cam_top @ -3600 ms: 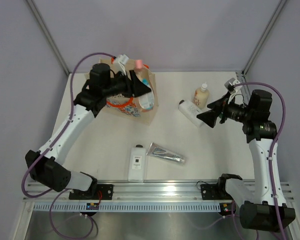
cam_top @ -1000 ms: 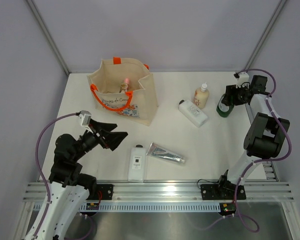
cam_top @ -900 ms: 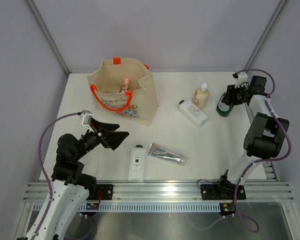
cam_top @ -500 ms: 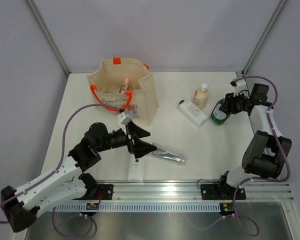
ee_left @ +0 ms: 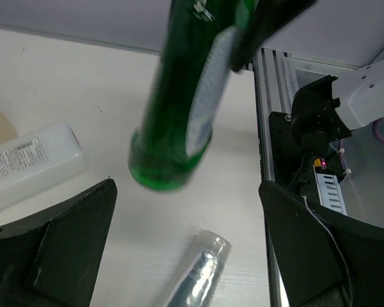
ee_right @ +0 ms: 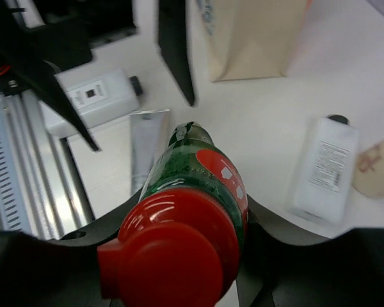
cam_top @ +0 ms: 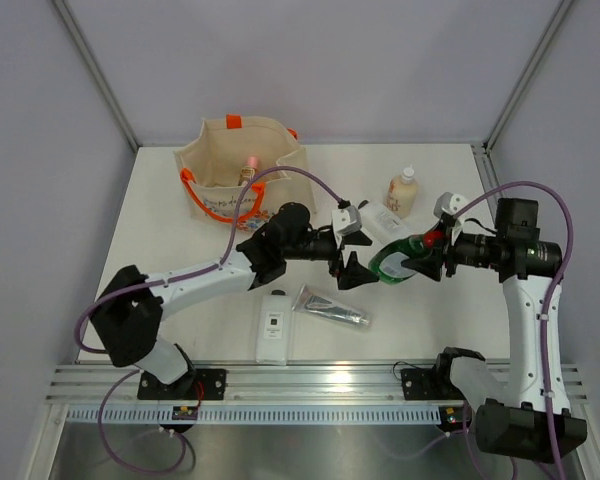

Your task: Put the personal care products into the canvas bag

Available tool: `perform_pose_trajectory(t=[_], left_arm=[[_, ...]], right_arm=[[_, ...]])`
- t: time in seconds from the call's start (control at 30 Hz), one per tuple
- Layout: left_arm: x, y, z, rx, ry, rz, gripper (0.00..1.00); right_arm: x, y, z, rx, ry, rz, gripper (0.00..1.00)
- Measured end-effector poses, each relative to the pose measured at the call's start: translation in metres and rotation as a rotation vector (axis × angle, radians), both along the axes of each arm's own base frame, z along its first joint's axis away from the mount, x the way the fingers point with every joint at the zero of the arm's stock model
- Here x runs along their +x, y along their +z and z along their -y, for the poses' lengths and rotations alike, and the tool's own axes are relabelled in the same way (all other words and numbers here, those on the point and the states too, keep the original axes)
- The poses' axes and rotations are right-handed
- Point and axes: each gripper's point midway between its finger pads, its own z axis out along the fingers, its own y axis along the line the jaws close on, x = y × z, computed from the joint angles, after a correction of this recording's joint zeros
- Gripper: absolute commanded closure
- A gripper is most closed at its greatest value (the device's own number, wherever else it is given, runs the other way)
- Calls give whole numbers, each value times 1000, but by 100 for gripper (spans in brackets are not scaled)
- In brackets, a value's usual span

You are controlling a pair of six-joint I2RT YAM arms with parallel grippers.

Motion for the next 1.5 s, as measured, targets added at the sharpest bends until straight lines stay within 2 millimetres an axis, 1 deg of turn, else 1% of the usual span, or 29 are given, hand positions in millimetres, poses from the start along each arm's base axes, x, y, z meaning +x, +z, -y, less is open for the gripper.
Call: perform_pose_trajectory(t=[0.07,0.13,0.2,0.23,0.33,0.5,0.63,0.7,0.77,0.8,0.87,0.9,0.93,0.97,1.0,1.03,1.07,1.1,1.13,1.2,1.23,1.3,1.37,1.43,1.5], left_arm=[[6,0,15,-17,-33,15,1],[10,5,29,-49,-67,22,2],[8,10,34,-77,-100,16,5],[5,14,37,-95,-120,7,8],[-2,18,42,-122,-162,-28,9],[-13,13,48,-116,-186,-72,11],[-12,11,49,-113,-177,-78,16],[-11,9,49,-107,-171,-79,23],[-9,7,49,-97,-159,-73,35],[-7,5,49,-91,-150,-69,52],[-3,3,48,-83,-137,-62,73],[-4,2,48,-80,-143,-60,87],[-4,3,48,-82,-145,-54,96],[-4,3,48,-83,-146,-50,100],[-3,4,48,-85,-144,-47,100],[-3,4,47,-86,-143,-45,100],[-3,5,46,-86,-141,-45,100],[-2,4,44,-85,-136,-51,100],[-2,4,43,-83,-134,-57,100],[-4,4,38,-78,-128,-75,100],[-5,3,34,-70,-128,-96,100],[-4,-4,19,-39,-111,-155,100],[7,-19,-3,7,-57,-244,100],[28,-31,-28,52,35,-335,100],[53,-39,-57,85,153,-407,100]], right_arm=[[-14,-3,-15,23,71,-8,100],[-23,-9,-24,32,110,-23,100],[-27,-14,-29,37,134,-40,100],[-26,-16,-31,39,142,-43,100],[-19,-14,-36,50,159,-38,100],[-5,-4,-43,99,170,-35,100],[-3,2,-48,134,172,-55,100],[-3,6,-50,152,174,-63,100],[-2,10,-52,173,174,-76,100],[-2,12,-52,183,175,-81,100],[-3,16,-55,205,181,-98,100],[-3,17,-55,210,181,-100,100],[-3,18,-56,220,186,-104,98],[-3,19,-57,227,187,-108,93],[-3,19,-57,230,186,-111,84],[-2,19,-57,234,185,-115,81],[-2,19,-58,238,186,-118,74],[-2,19,-58,243,188,-124,61],[-3,18,-59,246,190,-130,56],[-4,18,-61,254,194,-150,21],[-3,18,-63,257,190,-156,1],[10,23,-59,248,144,-120,0],[22,28,-54,238,90,-85,1],[34,36,-48,232,25,-63,0],[42,46,-44,235,-26,-35,1]])
